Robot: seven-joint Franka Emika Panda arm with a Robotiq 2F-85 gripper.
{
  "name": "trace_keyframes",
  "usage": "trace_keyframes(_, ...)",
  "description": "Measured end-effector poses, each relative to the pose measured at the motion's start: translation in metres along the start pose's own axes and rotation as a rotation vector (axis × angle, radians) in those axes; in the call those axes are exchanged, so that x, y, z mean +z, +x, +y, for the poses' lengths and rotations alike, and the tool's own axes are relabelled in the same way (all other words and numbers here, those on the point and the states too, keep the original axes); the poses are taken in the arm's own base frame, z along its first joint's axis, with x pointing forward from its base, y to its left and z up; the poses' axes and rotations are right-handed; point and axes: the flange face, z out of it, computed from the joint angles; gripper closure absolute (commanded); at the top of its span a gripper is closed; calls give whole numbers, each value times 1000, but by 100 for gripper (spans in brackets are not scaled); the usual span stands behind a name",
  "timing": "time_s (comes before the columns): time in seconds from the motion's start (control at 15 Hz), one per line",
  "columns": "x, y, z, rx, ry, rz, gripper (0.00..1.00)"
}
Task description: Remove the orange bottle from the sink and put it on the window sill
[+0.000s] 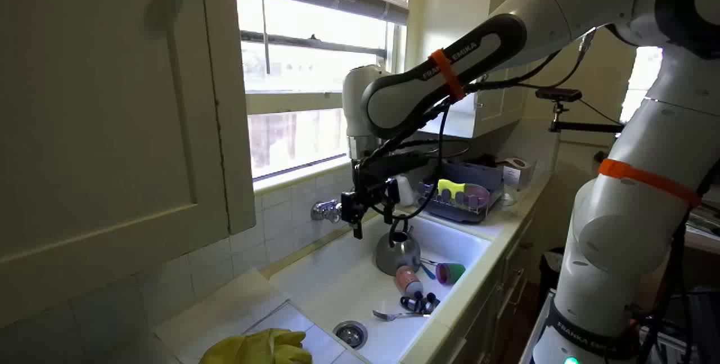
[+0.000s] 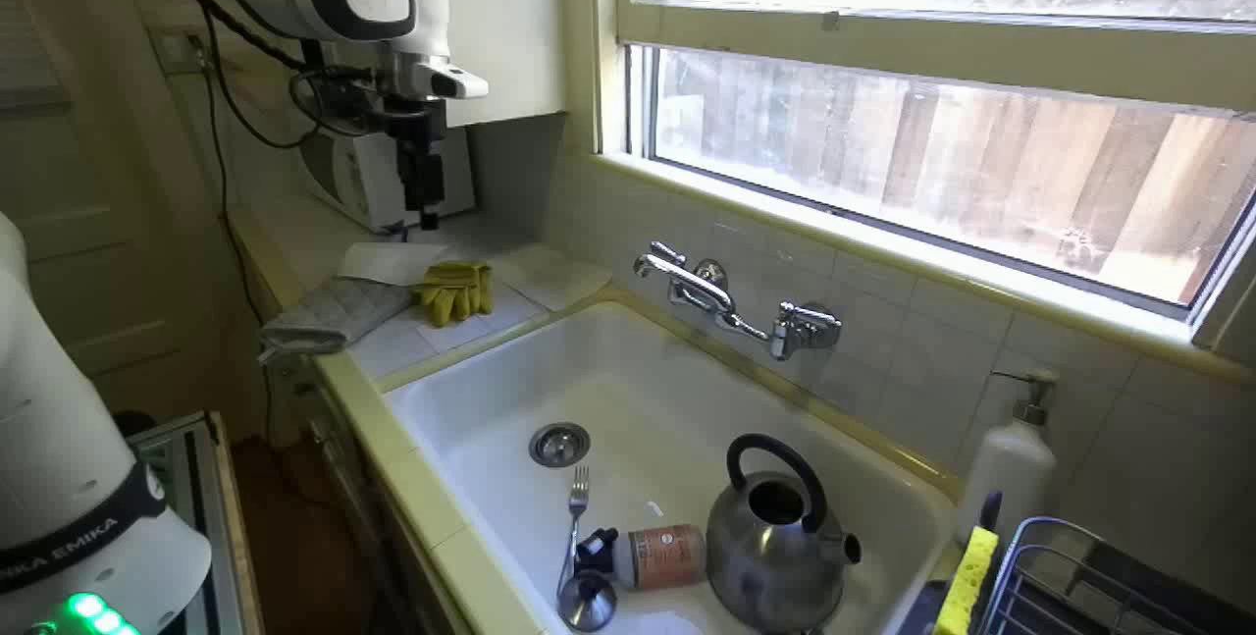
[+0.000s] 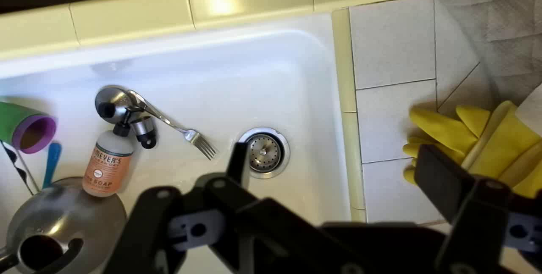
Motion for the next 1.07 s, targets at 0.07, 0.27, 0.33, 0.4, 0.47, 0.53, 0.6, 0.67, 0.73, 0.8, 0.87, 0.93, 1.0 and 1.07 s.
trace_keyframes(0.07,0,0,0,0,0,0,0)
trace_keyframes(0.27,0,0,0,0,0,0,0)
trace_keyframes(0.33,0,0,0,0,0,0,0)
trace_keyframes(0.4,0,0,0,0,0,0,0)
trace_keyframes(0.47,0,0,0,0,0,0,0)
trace_keyframes(0.53,1,1,2,3,0,-3,0)
trace_keyframes(0.6,6,1,5,12,-2,-14,0)
trace_keyframes(0.67,15,2,10,31,-9,-32,0)
trace_keyframes(0.73,26,3,17,55,-14,-50,0)
trace_keyframes(0.8,39,4,25,83,-14,-61,0)
trace_keyframes(0.87,52,5,33,117,-11,-62,0)
trace_keyframes(0.93,66,7,42,147,-3,-55,0)
trace_keyframes(1.0,78,9,51,172,14,-27,0)
trace_keyframes(1.07,88,12,61,199,36,12,0)
